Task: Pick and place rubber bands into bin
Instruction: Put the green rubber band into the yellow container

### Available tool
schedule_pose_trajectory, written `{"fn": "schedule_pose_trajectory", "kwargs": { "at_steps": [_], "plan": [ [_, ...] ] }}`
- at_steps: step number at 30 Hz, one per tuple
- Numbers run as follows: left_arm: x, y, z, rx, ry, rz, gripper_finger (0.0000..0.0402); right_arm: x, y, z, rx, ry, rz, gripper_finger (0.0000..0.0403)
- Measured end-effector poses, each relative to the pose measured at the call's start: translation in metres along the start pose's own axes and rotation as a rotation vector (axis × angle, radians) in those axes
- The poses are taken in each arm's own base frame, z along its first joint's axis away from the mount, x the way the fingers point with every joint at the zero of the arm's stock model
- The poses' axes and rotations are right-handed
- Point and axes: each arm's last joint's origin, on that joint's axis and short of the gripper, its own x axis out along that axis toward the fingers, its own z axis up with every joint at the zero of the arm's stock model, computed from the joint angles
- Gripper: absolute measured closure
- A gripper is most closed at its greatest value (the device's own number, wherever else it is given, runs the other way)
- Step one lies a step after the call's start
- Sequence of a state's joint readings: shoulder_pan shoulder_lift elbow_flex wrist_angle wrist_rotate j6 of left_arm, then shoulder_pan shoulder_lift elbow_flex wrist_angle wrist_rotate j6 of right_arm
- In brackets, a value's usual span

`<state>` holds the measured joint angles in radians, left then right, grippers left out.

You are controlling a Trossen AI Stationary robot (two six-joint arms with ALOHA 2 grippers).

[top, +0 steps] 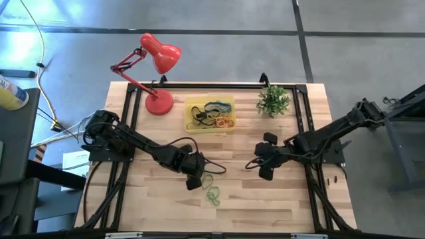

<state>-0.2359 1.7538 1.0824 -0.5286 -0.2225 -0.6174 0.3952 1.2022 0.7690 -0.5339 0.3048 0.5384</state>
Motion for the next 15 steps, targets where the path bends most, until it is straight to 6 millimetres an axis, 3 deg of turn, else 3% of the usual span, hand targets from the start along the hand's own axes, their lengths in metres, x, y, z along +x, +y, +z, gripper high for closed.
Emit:
{"fn": "schedule_pose_trajectory", "kwargs": {
  "at_steps": [7,15],
  "plan": [
    [0.001,0.001,0.001,0.051,-0.024,0.035,0.0213,0.012,0.0,-0.009,0.031,-0.041,0.055,0.0262],
    [0.017,-0.001,-0.005,0.154,0.035,0.033,0.0213,0.013,0.0,-0.009,0.028,-0.05,0.05,0.0263]
  ]
}}
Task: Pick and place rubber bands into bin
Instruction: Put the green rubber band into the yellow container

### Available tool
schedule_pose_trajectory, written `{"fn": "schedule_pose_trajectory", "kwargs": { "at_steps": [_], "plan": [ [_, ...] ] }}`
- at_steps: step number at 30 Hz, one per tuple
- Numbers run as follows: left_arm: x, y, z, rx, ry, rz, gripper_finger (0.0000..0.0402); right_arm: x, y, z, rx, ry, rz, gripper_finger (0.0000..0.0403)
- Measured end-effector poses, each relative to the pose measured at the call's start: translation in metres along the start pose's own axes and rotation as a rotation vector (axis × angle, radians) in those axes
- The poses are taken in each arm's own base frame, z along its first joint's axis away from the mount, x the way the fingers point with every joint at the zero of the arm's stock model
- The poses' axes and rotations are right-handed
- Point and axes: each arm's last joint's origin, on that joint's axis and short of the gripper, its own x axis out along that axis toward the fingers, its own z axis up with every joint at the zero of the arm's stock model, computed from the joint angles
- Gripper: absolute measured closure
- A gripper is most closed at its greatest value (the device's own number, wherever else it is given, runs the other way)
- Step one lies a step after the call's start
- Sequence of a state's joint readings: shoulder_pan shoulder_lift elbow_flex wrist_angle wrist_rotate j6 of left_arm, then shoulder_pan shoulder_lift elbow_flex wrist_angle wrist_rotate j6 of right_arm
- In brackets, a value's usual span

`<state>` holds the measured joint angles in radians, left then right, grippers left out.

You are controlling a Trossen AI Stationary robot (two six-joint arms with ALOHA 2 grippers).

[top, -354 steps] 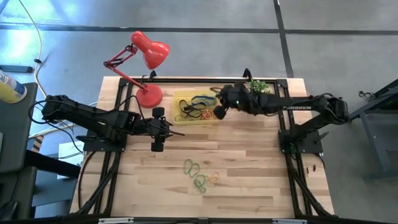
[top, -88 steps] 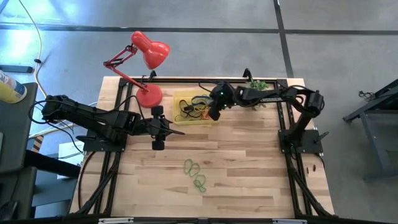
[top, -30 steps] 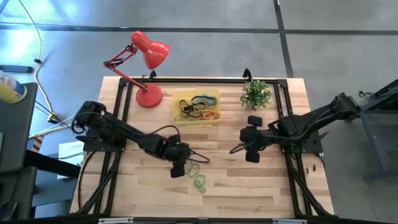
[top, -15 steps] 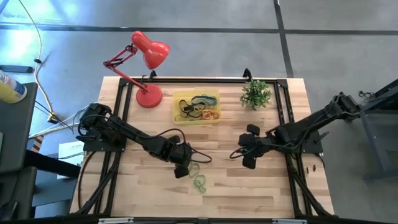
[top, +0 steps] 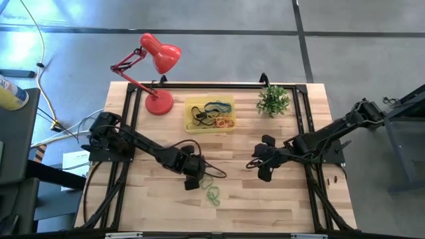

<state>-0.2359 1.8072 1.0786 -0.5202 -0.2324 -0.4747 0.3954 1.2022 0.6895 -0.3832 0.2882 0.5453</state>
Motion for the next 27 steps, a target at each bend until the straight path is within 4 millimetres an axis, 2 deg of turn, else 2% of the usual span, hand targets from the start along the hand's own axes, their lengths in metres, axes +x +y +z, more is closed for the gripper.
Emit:
{"fn": "schedule_pose_trajectory", "kwargs": {
  "at_steps": [14,20,23,27],
  "plan": [
    [0.023,-0.008,0.0,0.007,0.015,-0.048,0.0213,0.0,0.0,0.001,-0.001,-0.006,0.002,0.0263],
    [0.026,-0.008,0.0,-0.007,0.025,-0.042,0.0215,0.0,0.0,0.001,0.0,-0.007,0.002,0.0263],
    [0.026,-0.008,-0.001,-0.018,0.032,-0.042,0.0234,0.0,0.0,0.001,-0.001,-0.006,0.002,0.0263],
    [0.026,-0.008,-0.002,-0.026,0.042,-0.037,0.0282,0.0,0.0,0.001,-0.001,-0.007,0.002,0.0263]
  ]
}}
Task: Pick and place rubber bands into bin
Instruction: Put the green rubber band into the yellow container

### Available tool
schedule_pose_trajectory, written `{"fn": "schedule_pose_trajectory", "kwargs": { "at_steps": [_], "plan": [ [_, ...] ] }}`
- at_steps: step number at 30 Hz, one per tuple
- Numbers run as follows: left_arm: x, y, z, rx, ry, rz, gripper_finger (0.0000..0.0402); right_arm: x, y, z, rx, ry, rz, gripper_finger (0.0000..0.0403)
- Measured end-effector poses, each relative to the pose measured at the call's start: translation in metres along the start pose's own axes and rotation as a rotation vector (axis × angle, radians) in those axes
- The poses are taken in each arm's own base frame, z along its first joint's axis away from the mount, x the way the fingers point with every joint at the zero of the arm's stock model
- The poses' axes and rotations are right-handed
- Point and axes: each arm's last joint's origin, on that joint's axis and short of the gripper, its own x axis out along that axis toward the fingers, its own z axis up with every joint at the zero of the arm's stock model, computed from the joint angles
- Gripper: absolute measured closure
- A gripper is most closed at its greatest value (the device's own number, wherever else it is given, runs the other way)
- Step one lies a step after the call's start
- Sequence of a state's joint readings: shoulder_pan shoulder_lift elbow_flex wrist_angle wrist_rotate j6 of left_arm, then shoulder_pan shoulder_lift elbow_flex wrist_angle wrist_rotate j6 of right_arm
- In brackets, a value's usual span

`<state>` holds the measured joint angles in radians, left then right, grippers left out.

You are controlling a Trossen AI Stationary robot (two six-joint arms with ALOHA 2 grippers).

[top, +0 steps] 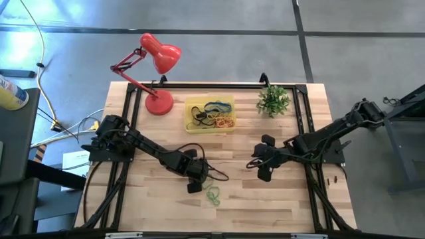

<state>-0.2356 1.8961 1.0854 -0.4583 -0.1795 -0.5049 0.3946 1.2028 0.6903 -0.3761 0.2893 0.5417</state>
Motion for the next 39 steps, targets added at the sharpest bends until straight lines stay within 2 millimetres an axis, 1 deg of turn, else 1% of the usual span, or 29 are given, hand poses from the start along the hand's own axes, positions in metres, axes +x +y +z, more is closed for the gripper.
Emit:
{"fn": "schedule_pose_trajectory", "kwargs": {
  "at_steps": [7,9,13,16,25,33,39],
  "plan": [
    [0.0,0.001,-0.002,0.001,0.019,0.002,0.0379,0.0,-0.001,0.0,-0.007,-0.009,-0.015,0.0263],
    [0.001,0.001,-0.002,0.003,0.022,0.004,0.0395,0.0,-0.001,0.0,-0.007,-0.009,-0.015,0.0263],
    [0.001,0.003,-0.001,-0.003,0.025,0.007,0.0392,0.0,-0.001,0.0,-0.007,-0.011,-0.019,0.0263],
    [0.001,0.003,-0.001,-0.004,0.025,0.007,0.0399,0.0,-0.001,0.001,-0.007,-0.012,-0.019,0.0263],
    [-0.008,0.008,0.001,-0.01,-0.014,0.04,0.0401,0.0,-0.001,0.001,-0.007,-0.012,-0.02,0.0263],
    [-0.03,0.011,0.007,-0.026,-0.103,0.055,0.0401,0.0,-0.001,0.001,-0.025,-0.011,-0.021,0.0263],
    [-0.049,0.015,0.012,-0.042,-0.188,0.104,0.0401,0.0,-0.001,0.001,-0.046,-0.015,-0.029,0.0263]
  ]
}}
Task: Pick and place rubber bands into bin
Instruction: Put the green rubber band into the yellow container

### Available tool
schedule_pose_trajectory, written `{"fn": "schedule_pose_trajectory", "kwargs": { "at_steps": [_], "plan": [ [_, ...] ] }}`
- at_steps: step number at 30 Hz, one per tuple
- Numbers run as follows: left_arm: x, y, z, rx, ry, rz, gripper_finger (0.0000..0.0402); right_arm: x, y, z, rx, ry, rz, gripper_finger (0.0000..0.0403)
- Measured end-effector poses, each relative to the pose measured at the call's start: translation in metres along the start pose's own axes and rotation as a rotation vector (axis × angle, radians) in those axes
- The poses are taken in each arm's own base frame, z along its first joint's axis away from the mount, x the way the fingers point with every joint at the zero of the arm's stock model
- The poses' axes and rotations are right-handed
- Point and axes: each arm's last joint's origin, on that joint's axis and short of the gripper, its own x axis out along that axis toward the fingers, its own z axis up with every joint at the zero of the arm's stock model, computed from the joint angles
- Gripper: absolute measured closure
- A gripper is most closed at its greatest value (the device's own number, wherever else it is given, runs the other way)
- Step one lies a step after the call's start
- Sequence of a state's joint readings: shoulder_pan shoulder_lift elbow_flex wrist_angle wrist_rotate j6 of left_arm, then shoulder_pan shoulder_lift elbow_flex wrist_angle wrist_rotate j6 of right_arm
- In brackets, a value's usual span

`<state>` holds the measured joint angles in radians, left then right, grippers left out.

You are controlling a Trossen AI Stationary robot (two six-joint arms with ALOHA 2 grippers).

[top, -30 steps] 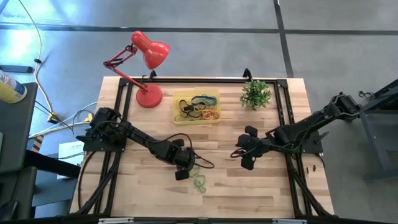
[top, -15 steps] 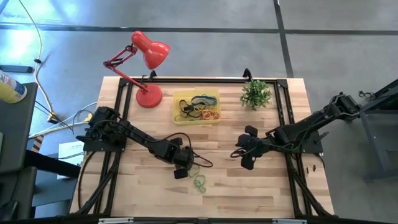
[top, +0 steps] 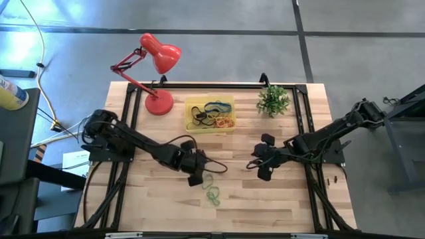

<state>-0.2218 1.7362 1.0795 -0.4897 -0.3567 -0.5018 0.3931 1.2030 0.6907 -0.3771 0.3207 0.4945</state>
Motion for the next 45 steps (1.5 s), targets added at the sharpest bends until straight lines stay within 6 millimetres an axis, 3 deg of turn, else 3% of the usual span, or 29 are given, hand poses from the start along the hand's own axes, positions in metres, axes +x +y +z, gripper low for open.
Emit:
{"fn": "schedule_pose_trajectory", "kwargs": {
  "at_steps": [7,13,22,28,34,39,45],
  "plan": [
    [-0.019,0.018,0.011,0.004,-0.079,0.075,0.0402,0.0,-0.001,0.0,-0.002,-0.013,-0.023,0.0263],
    [-0.033,0.056,0.03,0.045,-0.139,0.157,0.0402,0.0,-0.002,0.001,0.001,-0.038,-0.067,0.0263],
    [-0.038,0.149,0.05,0.136,-0.107,0.223,0.0402,-0.001,-0.005,0.004,0.052,-0.104,-0.161,0.0263],
    [-0.032,0.21,0.052,0.172,-0.084,0.201,0.0401,0.001,-0.009,0.012,0.099,-0.177,-0.19,0.0263],
    [-0.032,0.255,0.046,0.181,-0.085,0.191,0.0401,0.003,-0.017,0.02,0.188,-0.218,-0.197,0.0263],
    [-0.032,0.274,0.04,0.206,-0.074,0.191,0.0401,0.004,-0.022,0.022,0.23,-0.221,-0.211,0.0263],
    [-0.014,0.275,0.031,0.244,-0.018,0.152,0.0401,0.006,-0.03,0.025,0.256,-0.226,-0.236,0.0263]
  ]
}}
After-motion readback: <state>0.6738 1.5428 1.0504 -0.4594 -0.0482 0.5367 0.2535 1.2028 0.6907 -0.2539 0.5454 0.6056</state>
